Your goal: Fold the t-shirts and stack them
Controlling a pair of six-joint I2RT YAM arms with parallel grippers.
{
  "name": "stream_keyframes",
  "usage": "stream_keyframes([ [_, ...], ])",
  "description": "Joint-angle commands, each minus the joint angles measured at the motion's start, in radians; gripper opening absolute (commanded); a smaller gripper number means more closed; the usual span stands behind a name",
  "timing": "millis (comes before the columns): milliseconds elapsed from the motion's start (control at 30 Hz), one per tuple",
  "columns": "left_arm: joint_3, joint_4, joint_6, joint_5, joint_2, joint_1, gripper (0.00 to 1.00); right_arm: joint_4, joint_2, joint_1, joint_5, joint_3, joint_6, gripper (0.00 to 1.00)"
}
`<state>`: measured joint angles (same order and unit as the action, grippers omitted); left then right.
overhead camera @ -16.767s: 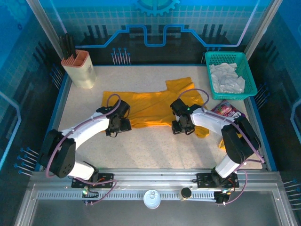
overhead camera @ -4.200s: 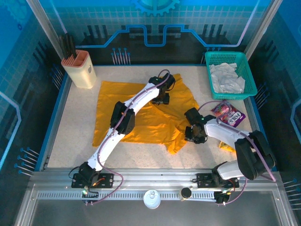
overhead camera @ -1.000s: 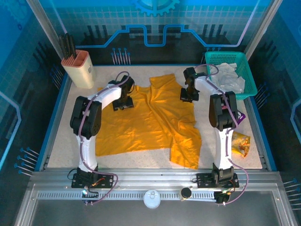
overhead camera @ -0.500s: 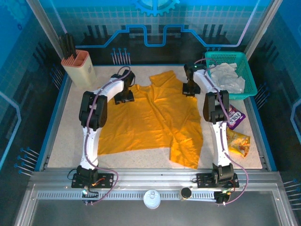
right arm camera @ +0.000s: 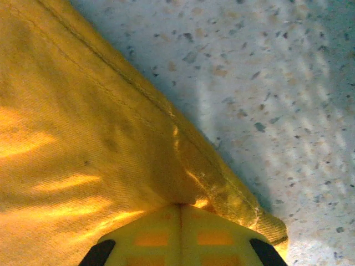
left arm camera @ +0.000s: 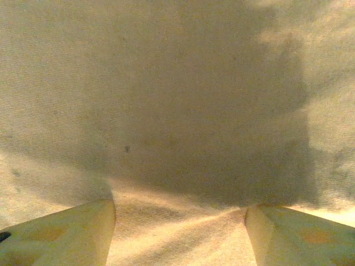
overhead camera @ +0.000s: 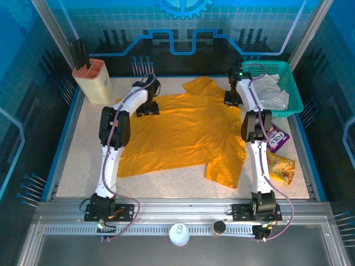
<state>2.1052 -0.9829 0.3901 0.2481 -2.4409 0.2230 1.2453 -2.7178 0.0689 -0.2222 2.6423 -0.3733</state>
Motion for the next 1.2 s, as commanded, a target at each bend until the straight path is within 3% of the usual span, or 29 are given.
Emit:
stream_keyframes([
  [0, 0.064, -0.071, -0.035, 0.021, -0.076, -0.016, 0.66, 0.059, -0.054, -0.018, -0.028, -0.043, -0.008, 0.00],
  [233, 0.096, -0.072, -0.039, -0.019, -0.050, -0.012, 0.71, 0.009, 0.052, -0.018, -0.028, -0.199, -0.033, 0.00],
  [367, 0.018, -0.034, -0.039, -0.018, 0.040, -0.008, 0.76, -0.002, 0.130, -0.010, -0.034, -0.279, -0.044, 0.00],
  [667, -0.211, 0.059, -0.029, -0.031, 0.145, -0.008, 0.77, -0.148, 0.325, 0.000, -0.029, -0.630, -0.053, 0.00],
  [1167, -0.270, 0.088, -0.027, -0.018, 0.242, -0.008, 0.76, -0.116, 0.489, 0.005, -0.014, -0.695, -0.017, 0.00],
])
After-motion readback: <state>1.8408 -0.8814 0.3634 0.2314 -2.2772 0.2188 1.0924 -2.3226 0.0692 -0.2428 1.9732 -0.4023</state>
